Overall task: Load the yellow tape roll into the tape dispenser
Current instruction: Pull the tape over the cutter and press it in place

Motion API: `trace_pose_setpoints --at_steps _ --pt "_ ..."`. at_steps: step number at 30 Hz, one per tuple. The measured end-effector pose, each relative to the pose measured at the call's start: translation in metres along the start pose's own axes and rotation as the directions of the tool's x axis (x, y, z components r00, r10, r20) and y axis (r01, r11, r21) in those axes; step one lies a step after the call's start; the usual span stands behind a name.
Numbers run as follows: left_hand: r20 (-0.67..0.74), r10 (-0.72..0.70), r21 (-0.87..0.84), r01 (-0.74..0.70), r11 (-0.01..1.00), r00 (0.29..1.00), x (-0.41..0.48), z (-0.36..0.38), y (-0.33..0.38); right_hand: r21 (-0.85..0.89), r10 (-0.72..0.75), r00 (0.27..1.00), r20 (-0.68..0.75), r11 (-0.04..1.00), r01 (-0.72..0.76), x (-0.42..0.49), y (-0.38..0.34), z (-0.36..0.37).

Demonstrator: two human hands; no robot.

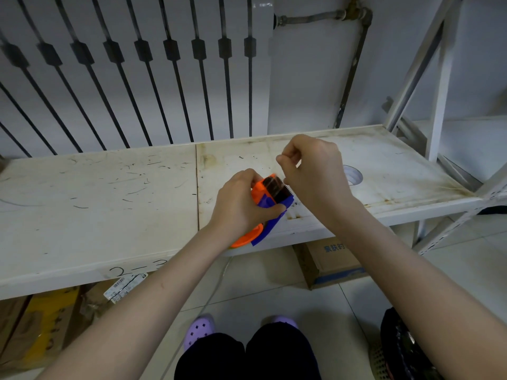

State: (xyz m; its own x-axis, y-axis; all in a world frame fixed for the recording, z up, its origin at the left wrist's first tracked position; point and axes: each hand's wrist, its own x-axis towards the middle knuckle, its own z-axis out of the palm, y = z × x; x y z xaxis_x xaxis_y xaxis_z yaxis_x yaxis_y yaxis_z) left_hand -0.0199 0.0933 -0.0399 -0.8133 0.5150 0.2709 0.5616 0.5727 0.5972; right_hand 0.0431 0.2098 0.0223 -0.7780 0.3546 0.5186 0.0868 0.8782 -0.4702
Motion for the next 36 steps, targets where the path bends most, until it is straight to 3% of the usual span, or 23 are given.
trace_pose_setpoints --at_steps 3,8,13,19,26,36 --pt "0.028 0.0 -0.009 0.0 1.0 1.0 0.001 0.0 0.0 -0.054 -0.044 0.999 -0.008 0.998 0.044 0.006 -0.008 0.004" --pt "-0.027 0.009 -0.014 -0.01 1.0 1.0 -0.002 -0.002 -0.003 -0.099 0.144 0.988 0.063 0.986 -0.138 0.009 0.004 0.002" --pt "-0.034 0.039 -0.012 -0.039 0.999 0.999 -0.003 0.0 -0.004 0.145 0.347 0.933 0.094 0.922 -0.358 -0.002 0.025 0.001" --pt "-0.055 0.049 -0.049 -0.052 0.997 0.997 -0.005 -0.002 -0.005 0.262 0.359 0.928 0.099 0.89 -0.373 -0.008 0.037 0.007" --pt "-0.051 0.056 -0.048 -0.058 0.997 0.997 -0.006 -0.001 -0.005 0.392 0.422 0.882 0.208 0.791 -0.471 -0.011 0.051 0.017" --pt "-0.064 0.058 -0.071 -0.063 0.996 0.996 -0.008 -0.001 -0.004 0.405 0.391 0.882 0.263 0.786 -0.468 -0.028 0.057 0.042"
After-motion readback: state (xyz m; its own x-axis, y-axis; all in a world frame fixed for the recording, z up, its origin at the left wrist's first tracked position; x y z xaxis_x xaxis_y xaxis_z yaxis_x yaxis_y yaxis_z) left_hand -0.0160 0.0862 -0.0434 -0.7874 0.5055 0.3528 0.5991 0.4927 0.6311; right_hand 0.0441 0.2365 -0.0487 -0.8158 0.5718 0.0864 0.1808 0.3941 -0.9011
